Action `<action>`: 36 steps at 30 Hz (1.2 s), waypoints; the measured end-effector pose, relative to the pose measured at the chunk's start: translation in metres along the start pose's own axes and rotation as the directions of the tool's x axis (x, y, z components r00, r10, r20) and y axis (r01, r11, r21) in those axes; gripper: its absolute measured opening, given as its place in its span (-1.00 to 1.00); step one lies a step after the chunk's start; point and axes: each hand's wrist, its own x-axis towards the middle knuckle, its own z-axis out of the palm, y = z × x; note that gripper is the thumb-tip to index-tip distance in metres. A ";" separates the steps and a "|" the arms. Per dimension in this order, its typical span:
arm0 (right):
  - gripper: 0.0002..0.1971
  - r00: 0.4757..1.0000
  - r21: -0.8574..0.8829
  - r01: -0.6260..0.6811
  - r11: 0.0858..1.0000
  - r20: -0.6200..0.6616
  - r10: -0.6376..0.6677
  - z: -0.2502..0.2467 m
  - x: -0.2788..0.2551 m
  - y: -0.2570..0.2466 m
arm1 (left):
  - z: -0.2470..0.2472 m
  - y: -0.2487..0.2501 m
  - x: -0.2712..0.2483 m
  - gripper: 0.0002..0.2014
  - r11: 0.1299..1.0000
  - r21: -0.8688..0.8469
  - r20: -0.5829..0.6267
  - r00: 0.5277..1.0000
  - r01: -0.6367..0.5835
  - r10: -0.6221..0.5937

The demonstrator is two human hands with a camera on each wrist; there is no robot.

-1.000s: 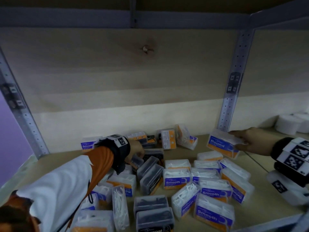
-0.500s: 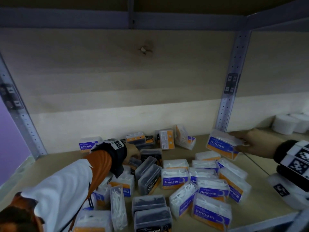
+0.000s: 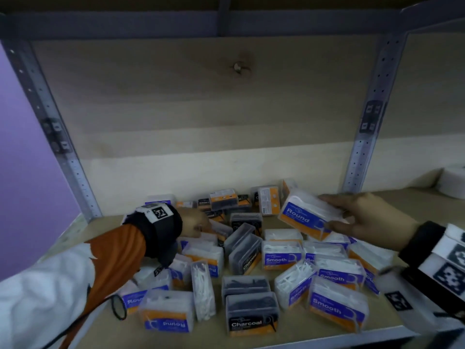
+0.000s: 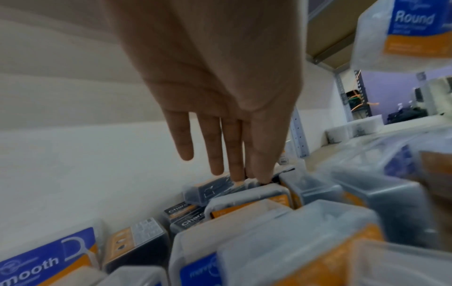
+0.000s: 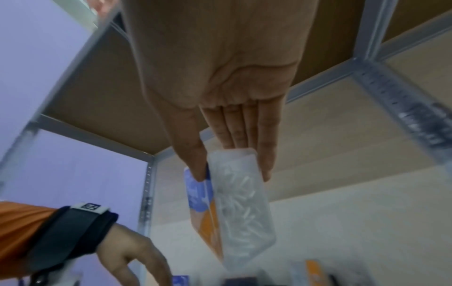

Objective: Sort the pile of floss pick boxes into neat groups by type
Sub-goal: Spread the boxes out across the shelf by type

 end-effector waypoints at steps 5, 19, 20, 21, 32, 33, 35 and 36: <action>-0.43 0.988 0.171 0.152 0.973 -0.066 -0.142 0.016 -0.011 -0.053 | 0.021 -0.005 -0.052 -0.55 0.999 0.039 -0.083 0.996 -0.031 0.034; -0.44 0.927 0.376 0.323 0.868 0.057 -0.370 0.101 -0.026 -0.144 | 0.099 -0.004 -0.123 0.57 0.990 -0.105 0.059 0.994 0.093 -0.087; -0.44 0.925 0.378 0.322 0.868 0.067 -0.373 0.107 -0.026 -0.147 | 0.101 -0.004 -0.123 0.54 0.987 -0.119 0.074 0.993 0.105 -0.096; -0.44 0.923 0.378 0.320 0.869 0.082 -0.376 0.112 -0.027 -0.150 | 0.103 -0.004 -0.122 0.43 0.983 -0.137 0.089 0.990 0.120 -0.108; -0.48 0.885 0.398 0.334 0.854 0.181 -0.430 0.146 -0.025 -0.166 | 0.122 -0.001 -0.114 -0.34 0.965 -0.177 0.041 0.981 0.193 -0.189; -0.48 0.884 0.400 0.335 0.853 0.179 -0.432 0.148 -0.025 -0.167 | 0.122 0.000 -0.115 -0.31 0.965 -0.176 0.040 0.981 0.194 -0.190; -0.48 0.883 0.401 0.341 0.850 0.174 -0.436 0.150 -0.026 -0.168 | 0.122 0.001 -0.115 -0.22 0.965 -0.168 0.045 0.980 0.200 -0.195; -0.48 0.883 0.405 0.340 0.849 0.173 -0.437 0.150 -0.026 -0.169 | 0.122 0.001 -0.115 -0.21 0.966 -0.164 0.048 0.979 0.201 -0.196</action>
